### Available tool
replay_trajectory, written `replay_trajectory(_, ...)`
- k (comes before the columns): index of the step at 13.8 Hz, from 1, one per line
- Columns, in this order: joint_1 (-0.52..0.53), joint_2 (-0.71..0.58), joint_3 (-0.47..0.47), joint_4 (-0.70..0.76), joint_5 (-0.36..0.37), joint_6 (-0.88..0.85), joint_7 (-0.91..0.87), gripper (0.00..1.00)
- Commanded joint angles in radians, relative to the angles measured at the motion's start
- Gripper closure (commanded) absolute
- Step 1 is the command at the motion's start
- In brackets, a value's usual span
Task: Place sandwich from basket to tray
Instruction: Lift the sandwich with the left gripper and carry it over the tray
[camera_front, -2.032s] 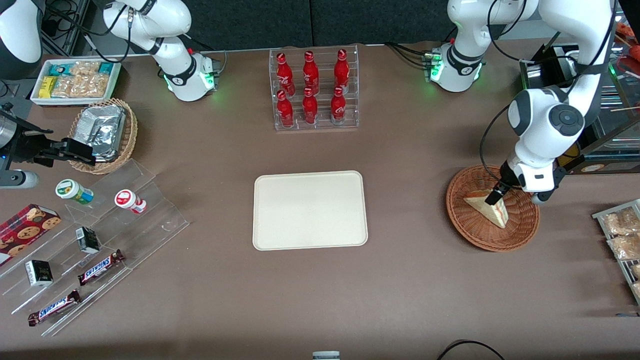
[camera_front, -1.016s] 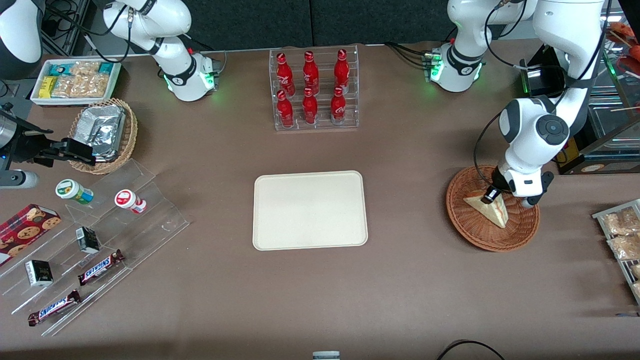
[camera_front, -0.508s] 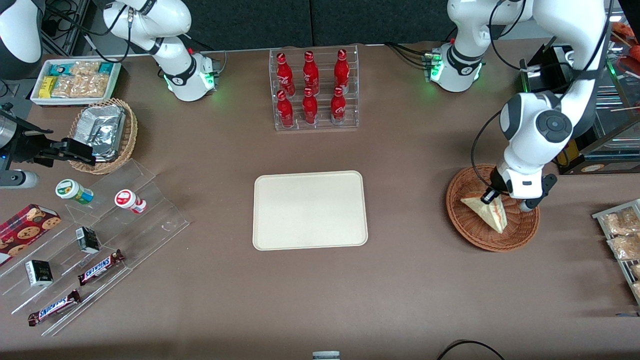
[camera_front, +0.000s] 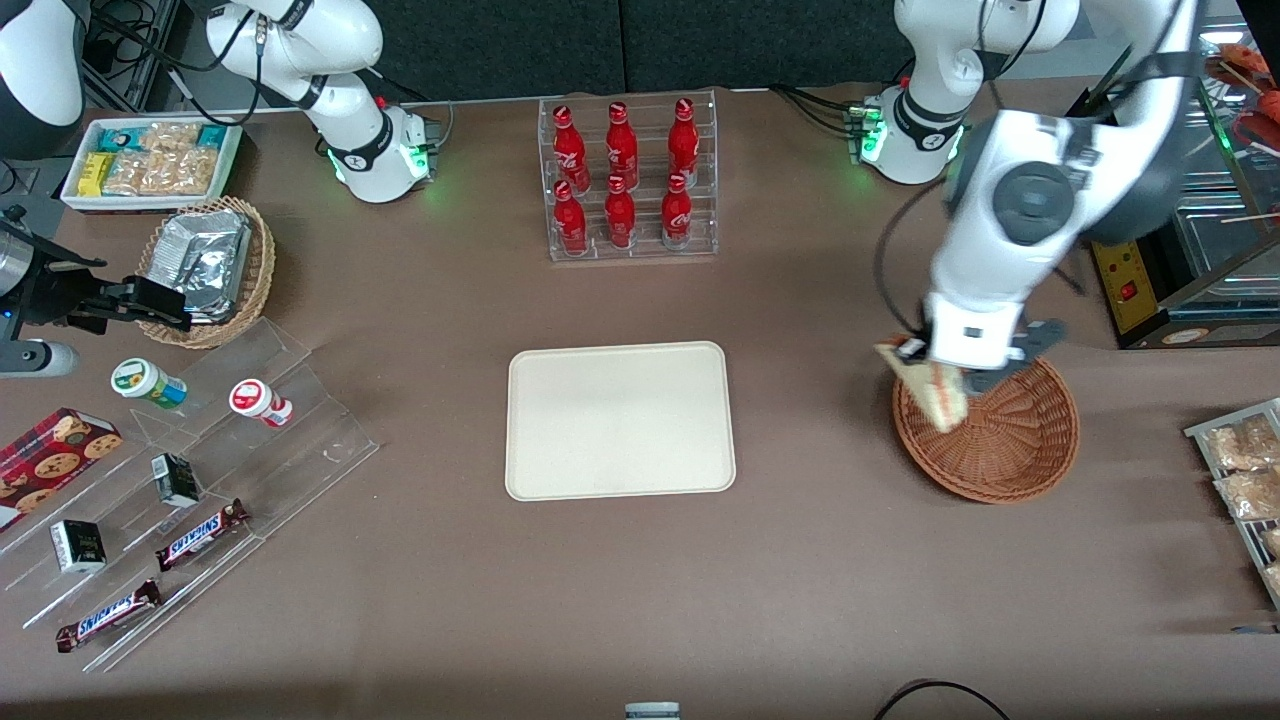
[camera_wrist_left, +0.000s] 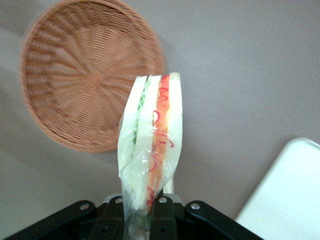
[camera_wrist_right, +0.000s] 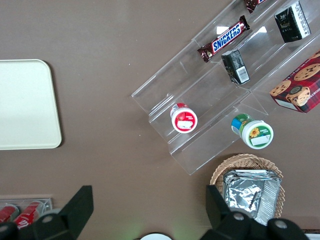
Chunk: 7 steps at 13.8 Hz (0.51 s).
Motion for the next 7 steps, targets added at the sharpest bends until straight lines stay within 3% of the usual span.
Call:
replay_trajectory(1, -0.12, 0.16, 0.01, 0.168, 0.017, -0.025, -0.031, 0.88)
replay_trajectory(3, -0.19, 0.287, 0.01, 0.326, 0.015, -0.034, -0.036, 0.88)
replay_trajectory(7, -0.296, 0.415, 0.01, 0.438, 0.015, -0.019, -0.092, 0.88)
